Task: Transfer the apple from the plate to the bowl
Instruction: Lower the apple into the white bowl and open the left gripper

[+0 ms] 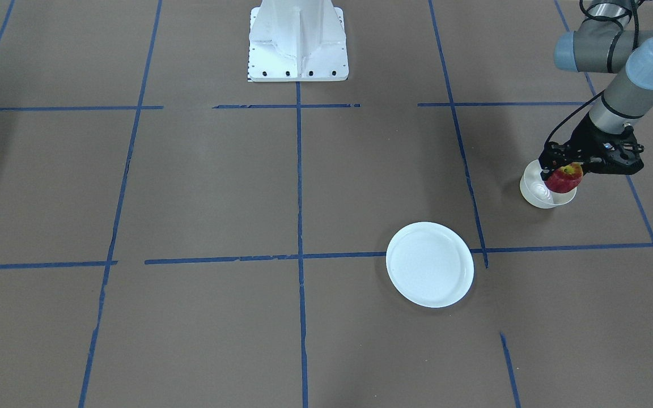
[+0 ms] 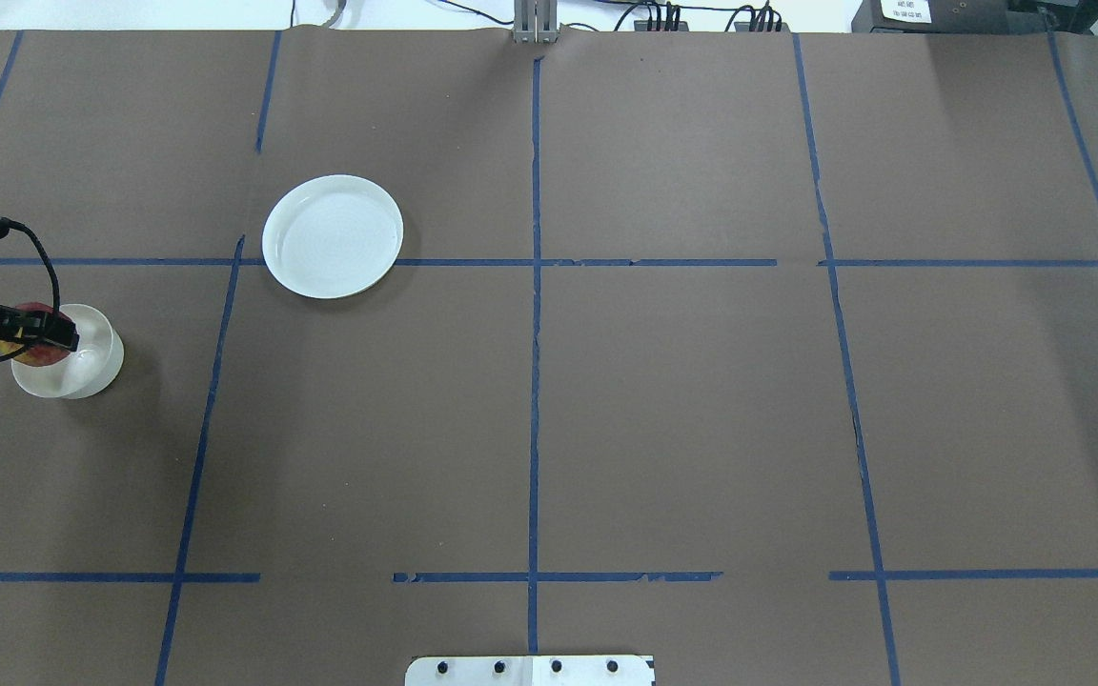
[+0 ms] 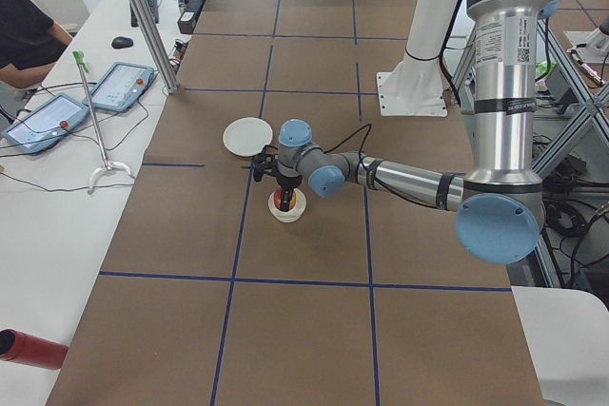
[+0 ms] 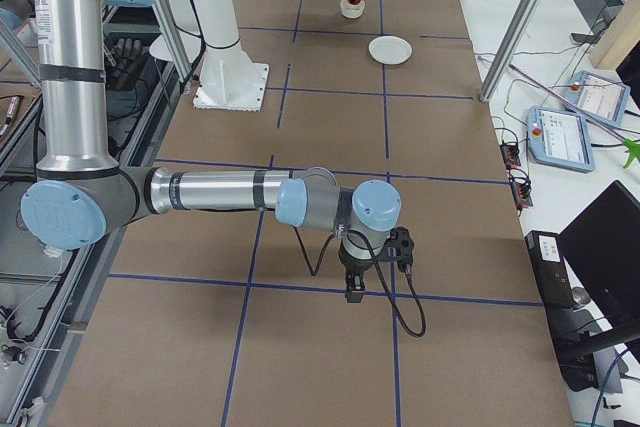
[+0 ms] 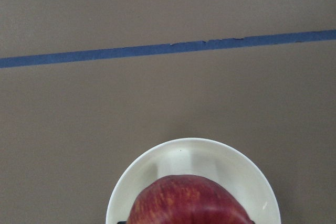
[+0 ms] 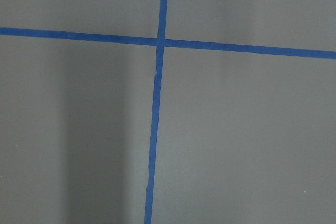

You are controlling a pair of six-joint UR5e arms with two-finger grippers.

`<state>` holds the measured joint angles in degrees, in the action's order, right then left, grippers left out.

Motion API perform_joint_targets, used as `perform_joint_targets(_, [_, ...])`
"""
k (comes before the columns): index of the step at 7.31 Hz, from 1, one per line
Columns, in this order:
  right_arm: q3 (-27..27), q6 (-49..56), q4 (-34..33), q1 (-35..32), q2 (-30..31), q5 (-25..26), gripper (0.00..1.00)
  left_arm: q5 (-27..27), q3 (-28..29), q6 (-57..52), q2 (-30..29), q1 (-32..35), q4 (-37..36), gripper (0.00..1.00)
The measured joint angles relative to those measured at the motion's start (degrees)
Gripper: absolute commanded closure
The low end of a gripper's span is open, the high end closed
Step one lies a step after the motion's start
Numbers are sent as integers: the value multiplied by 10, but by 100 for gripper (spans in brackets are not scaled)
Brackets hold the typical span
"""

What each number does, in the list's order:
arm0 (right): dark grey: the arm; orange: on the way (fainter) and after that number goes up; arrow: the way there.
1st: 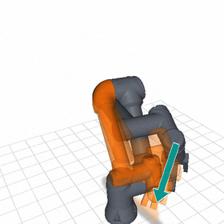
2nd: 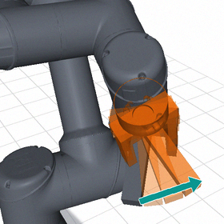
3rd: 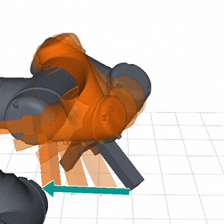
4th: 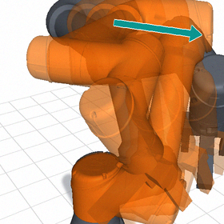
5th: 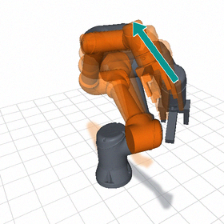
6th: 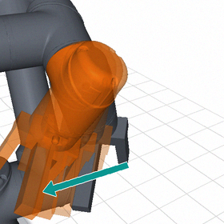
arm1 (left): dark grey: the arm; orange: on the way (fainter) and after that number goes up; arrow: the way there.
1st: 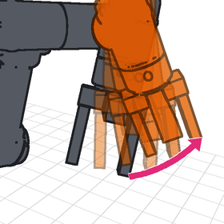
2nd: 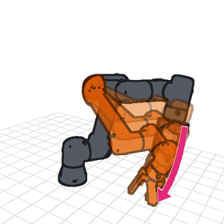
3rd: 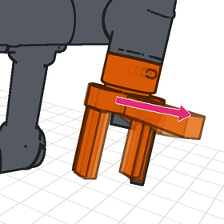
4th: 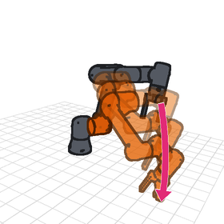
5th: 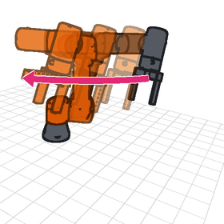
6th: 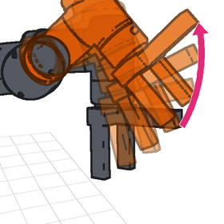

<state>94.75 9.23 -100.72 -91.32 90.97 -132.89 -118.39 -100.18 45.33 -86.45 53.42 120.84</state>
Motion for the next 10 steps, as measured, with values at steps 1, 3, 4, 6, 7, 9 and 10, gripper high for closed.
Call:
perform_joint_targets(1, [0,0,0,0,0,0,0,0,2,0,-1,-1,0,77])
perform_joint_targets(3, [0,0,0,0,0,0,0,-3,7,-2,-4,-2,0,0])
perform_joint_targets(4, [0,0,0,0,0,0,0,-4,7,-3,-5,-2,0,0])
perform_joint_targets(6, [0,0,0,0,0,0,0,-6,6,-5,-5,-2,0,0])
perform_joint_targets(7, [0,0,0,0,0,0,0,-7,1,-6,-6,-2,-2,0])
perform_joint_targets(9, [0,0,0,0,0,0,0,-33,-19,-30,-6,7,-11,0])
perform_joint_targets(10, [0,0,0,0,0,0,0,-49,-24,-86,-13,33,-29,0])
